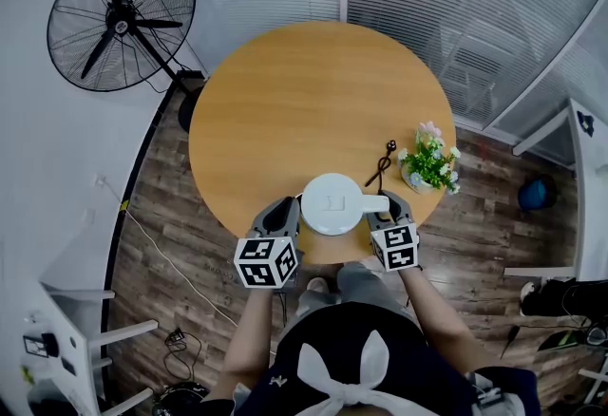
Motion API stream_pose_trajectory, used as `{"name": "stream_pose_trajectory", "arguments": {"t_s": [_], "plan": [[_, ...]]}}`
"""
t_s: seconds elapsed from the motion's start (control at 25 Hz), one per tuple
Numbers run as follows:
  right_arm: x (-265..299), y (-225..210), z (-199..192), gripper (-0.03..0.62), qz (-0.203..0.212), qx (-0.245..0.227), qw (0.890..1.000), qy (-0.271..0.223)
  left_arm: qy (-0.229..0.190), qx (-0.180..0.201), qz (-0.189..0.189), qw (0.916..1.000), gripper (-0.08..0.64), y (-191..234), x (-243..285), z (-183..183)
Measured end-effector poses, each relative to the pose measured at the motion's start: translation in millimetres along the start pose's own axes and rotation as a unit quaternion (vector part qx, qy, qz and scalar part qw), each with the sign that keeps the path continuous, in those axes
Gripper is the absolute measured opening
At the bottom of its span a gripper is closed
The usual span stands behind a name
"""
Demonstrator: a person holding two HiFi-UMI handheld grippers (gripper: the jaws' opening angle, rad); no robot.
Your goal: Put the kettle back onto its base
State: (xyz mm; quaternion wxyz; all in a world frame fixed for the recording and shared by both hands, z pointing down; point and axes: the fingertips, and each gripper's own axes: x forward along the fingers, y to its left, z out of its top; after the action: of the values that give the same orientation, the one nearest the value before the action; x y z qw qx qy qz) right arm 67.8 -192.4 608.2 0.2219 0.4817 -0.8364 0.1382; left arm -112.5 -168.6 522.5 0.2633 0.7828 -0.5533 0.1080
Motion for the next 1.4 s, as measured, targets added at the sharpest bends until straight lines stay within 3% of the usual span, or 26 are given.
{"name": "stream_pose_trajectory", "arguments": {"t_s": [0.64,0.92,1.2,1.4], "plan": [[-3.7,-3.5,-1.6,0.166,-0.016,-0.007,1.0,0.017,-0.002,-0.015,0.012,0.9998,0.046,-0.4,-2.0,-0.5],[-1.2,0.7,-57.3,0.201,0.002,-0.021,0.995,0.1,-0.004,-0.016,0.022,0.9996,0.046,0.0,-0.3,-0.3],[-18.6,8.2,-50.9,0.213,0.021,0.014,0.996,0.085,-0.005,-0.021,0.023,0.9995,0.046,1.8,-0.3,0.4],[-40.8,7.8,-33.1,0.216,0.026,0.029,0.998,0.054,0.002,0.019,0.024,0.9995,0.048,-0.7,-0.3,0.9]]}}
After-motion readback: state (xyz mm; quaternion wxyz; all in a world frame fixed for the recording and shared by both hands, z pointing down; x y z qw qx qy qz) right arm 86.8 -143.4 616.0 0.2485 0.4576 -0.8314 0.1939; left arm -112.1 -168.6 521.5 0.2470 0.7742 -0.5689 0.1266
